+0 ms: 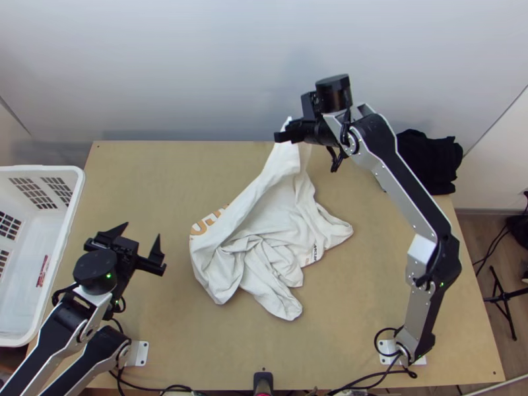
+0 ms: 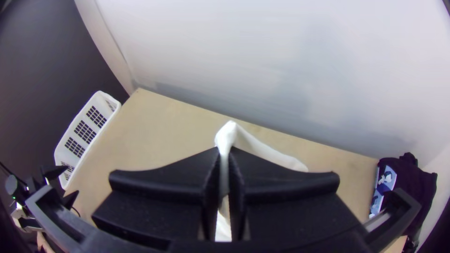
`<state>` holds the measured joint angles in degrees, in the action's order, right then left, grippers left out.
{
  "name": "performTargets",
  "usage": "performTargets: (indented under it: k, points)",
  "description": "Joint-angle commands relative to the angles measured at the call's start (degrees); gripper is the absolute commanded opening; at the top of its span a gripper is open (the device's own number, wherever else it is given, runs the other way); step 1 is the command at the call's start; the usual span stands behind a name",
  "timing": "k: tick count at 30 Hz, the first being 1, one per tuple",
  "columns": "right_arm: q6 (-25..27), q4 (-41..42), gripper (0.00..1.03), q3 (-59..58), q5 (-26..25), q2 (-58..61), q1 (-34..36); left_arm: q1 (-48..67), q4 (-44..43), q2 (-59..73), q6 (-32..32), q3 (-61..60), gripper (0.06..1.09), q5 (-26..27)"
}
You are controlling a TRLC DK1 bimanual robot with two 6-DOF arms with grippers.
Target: Fold the t-shirt
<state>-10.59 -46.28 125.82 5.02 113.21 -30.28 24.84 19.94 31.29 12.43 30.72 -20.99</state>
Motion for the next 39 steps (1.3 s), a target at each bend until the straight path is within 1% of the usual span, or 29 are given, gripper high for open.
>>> performTargets:
  k: [1,5,8,10,15,17,21,22,25,26,27,29,31,33,35,37,39]
  points:
    - [-0.57,-2.85,0.03,6.9,-2.73,-2.55,-4.08,6.1,0.01,1.67,-2.05,-0.75,1.04,3.24]
    - [-1.19,-2.85,0.03,6.54,-3.17,-3.08,-4.17,11.37,-0.43,2.55,-3.55,-1.45,1.04,5.09]
    - [-2.24,-2.85,0.03,6.1,-3.26,-3.7,-4.08,14.18,-0.43,4.22,-6.36,-0.4,1.04,6.4]
    - [-2.59,-2.85,0.03,5.31,-3.35,-4.31,-4.08,15.94,-1.05,4.57,-8.03,-0.66,1.04,8.34]
    - [-2.95,-2.85,0.03,5.23,-4.23,-4.93,-3.99,20.77,3.7,4.48,-13.74,-0.57,1.04,15.1]
    - [-2.95,-2.85,0.03,5.23,-4.31,-5.1,-3.91,21.57,5.46,4.31,-15.94,-0.49,1.04,16.77]
    - [-3.47,-2.85,0.04,4.96,-4.49,-5.45,-3.82,22.62,9.15,3.16,-22.88,-1.45,1.04,23.63]
    - [-3.47,-2.85,0.03,4.96,-4.49,-5.45,-3.73,23.24,9.67,2.64,-23.59,-2.16,1.04,24.86]
    - [-3.74,-2.85,0.04,4.7,-4.49,-5.63,-3.56,24.64,11.61,0.44,-23.5,-2.95,1.04,26.27]
    - [-3.74,-2.85,0.04,4.61,-4.58,-5.63,-3.47,25.08,13.72,-0.17,-23.24,-2.59,1.04,28.29]
    - [-3.74,-2.85,0.04,4.43,-4.58,-5.63,-3.47,25.87,14.51,-0.61,-23.06,-2.24,1.03,31.63]
    - [-3.82,-2.85,0.03,4.35,-4.66,-5.63,-3.29,26.66,16.71,-0.26,-21.3,-0.75,1.03,35.06]
    - [-3.82,-2.85,0.04,4.26,-4.75,-5.63,-3.29,27.28,16.27,0.44,-19.72,-0.49,1.03,37.34]
    - [-3.82,-2.85,0.04,4.26,-4.84,-5.63,-3.2,28.16,15.12,1.93,-18.23,-0.22,1.03,37.87]
    - [-3.91,-2.85,0.04,3.99,-4.84,-5.72,-3.2,28.25,11.96,3.25,-17.26,-0.22,1.03,37.69]
    - [-3.91,-3.02,0.04,3.82,-4.93,-5.81,-3.2,28.25,8.88,4.48,-15.24,-0.4,1.03,36.29]
    - [-3.91,-3.2,0.04,3.47,-5.46,-5.81,-3.2,29.48,6.86,5.63,-11.55,-1.01,1.03,34.27]
